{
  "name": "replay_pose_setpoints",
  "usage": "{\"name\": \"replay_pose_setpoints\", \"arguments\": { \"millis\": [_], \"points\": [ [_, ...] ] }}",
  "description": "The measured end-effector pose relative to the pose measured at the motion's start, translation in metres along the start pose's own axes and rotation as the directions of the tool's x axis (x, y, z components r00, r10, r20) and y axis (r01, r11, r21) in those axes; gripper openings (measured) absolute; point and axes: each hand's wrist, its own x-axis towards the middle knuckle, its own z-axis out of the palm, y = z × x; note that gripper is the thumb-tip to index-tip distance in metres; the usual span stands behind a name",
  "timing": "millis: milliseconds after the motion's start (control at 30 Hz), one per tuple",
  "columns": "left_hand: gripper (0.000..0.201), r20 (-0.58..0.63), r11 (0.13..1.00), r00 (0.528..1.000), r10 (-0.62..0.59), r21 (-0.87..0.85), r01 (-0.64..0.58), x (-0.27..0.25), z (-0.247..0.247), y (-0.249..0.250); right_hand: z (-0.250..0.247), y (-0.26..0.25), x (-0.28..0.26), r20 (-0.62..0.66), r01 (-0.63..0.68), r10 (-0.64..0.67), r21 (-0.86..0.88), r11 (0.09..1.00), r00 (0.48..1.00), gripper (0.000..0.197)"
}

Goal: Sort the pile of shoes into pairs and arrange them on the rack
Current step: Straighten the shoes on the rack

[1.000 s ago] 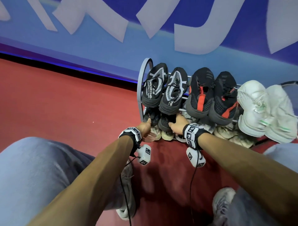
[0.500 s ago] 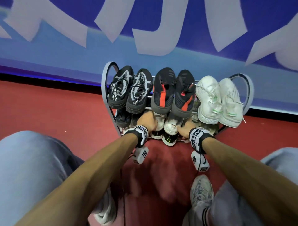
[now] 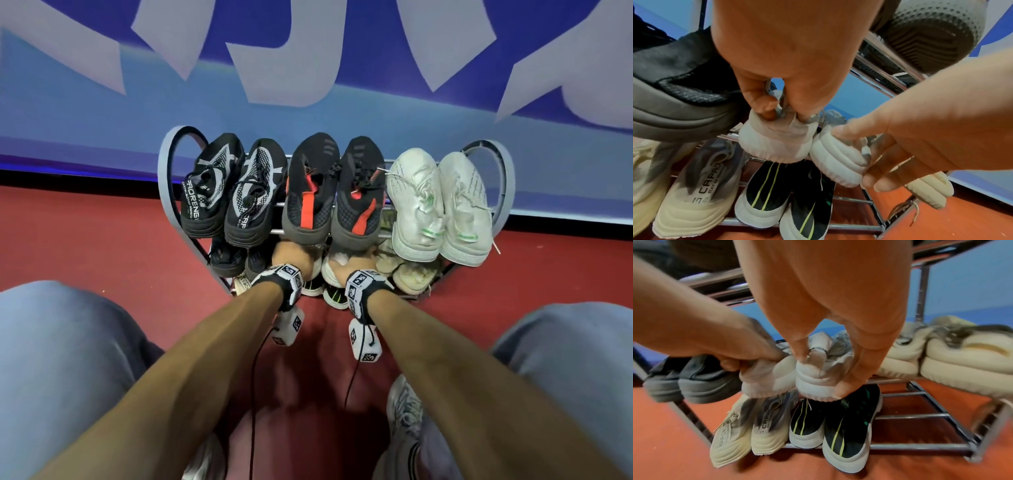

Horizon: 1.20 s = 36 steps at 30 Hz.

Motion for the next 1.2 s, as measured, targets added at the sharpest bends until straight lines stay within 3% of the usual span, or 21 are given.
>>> {"name": "replay_pose_setpoints", "arguments": {
  "millis": [100,200,333,433,533,700,900,1000,1067,1200],
  "points": [
    [0.042,0.018,1.000,1.000,0.014,-0.005,-0.014,0.004,0.002,-0.004,0.000,-0.007,-0.006,-0.038,0.047,-0.050,-0.056,0.997,0.998,0.051],
    [0.035,0.063,0.997,0.997,-0.042,-0.056,0.046,0.000,-0.002,-0.004,0.003,-0.010,-0.007,-0.046,-0.042,0.038,-0.072,0.997,0.998,0.043],
    [0.025,-0.021,0.941,0.975,-0.222,-0.266,0.209,0.000,0.013,-0.008,0.005,-0.008,-0.005,-0.015,-0.111,0.110,-0.051,0.993,0.994,0.038],
    [0.020,-0.040,0.882,0.971,-0.237,-0.429,0.197,-0.007,0.009,-0.004,0.006,-0.003,-0.003,-0.026,-0.125,0.124,-0.027,0.992,0.992,0.038],
    [0.027,-0.028,0.877,0.971,-0.236,-0.436,0.201,-0.014,0.004,-0.002,0.008,0.002,-0.005,-0.072,-0.103,0.101,-0.024,0.994,0.992,0.030],
    [0.029,0.001,0.928,0.987,-0.158,-0.341,0.149,-0.014,0.007,-0.005,0.011,0.010,-0.008,-0.051,-0.061,0.059,-0.048,0.997,0.997,0.012],
    [0.080,0.192,0.954,0.981,-0.022,-0.288,0.078,-0.011,-0.004,-0.006,0.005,0.005,0.003,0.027,-0.086,0.087,-0.052,0.995,0.996,0.047],
    [0.091,0.233,0.987,0.971,0.063,-0.158,-0.026,-0.011,-0.007,-0.017,0.003,0.007,0.005,0.068,-0.049,0.056,-0.102,0.994,0.996,0.049],
    [0.086,0.213,0.994,0.973,0.089,-0.075,-0.074,-0.012,-0.006,-0.024,0.003,0.010,0.006,0.051,-0.028,0.034,-0.116,0.993,0.998,0.047],
    [0.063,0.103,0.984,0.987,0.119,-0.147,-0.103,-0.015,-0.008,-0.030,0.002,0.012,0.007,0.063,0.007,0.005,-0.183,0.983,0.998,0.047]
  ]
}}
